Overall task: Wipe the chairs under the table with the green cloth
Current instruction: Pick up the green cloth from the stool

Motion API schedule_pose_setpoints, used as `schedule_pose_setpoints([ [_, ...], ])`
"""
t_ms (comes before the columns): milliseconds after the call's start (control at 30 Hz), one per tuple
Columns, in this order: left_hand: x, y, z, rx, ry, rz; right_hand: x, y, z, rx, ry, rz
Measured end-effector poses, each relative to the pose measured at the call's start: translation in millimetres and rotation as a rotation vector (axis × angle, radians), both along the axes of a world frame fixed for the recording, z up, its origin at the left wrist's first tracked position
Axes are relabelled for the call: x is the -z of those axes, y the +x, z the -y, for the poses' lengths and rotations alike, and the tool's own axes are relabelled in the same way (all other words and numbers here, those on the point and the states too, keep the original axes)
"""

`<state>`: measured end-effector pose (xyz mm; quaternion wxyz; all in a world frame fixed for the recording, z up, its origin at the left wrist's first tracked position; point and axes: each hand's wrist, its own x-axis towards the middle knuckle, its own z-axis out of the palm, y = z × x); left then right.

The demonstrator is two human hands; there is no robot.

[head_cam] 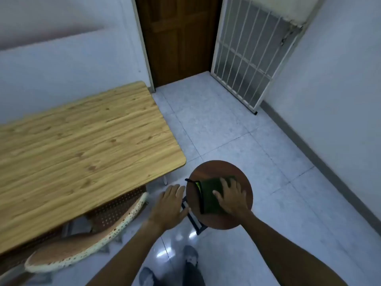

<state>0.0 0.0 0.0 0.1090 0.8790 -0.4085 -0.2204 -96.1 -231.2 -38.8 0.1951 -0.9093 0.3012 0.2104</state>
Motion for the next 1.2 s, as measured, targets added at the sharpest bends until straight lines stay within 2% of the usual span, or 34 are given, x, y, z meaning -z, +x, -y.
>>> schedule_pose_setpoints([
  [133,27,-5,4,-0.065,0.005,0.019,38,8,-2,-0.279,-0.069,-0.031],
  [267,50,-8,3,-0.079,-0.029,-0.016,66,18,-1,-0.422,-0.157,-0.043],
  [533,85,-30,-15,-0.128,0.01,-0.086,105,15,0,-0.441,-0.297,0.041],
  [733,87,-37,-24,-0.145,0.006,-0.101,99,20,-2,-0.502,-0.396,0.034],
  [867,69,-34,-30,-0.189,-0.049,-0.062,81,21,-16,-0.517,-0.321,0.1],
  [1033,31,-29,-55,-0.255,-0.124,0.015,51,29,-74,-0.417,-0.061,0.358],
  [1200,-13,-32,-93,-0.324,-0.289,0.16,1,56,-143,-0.512,0.064,0.585],
])
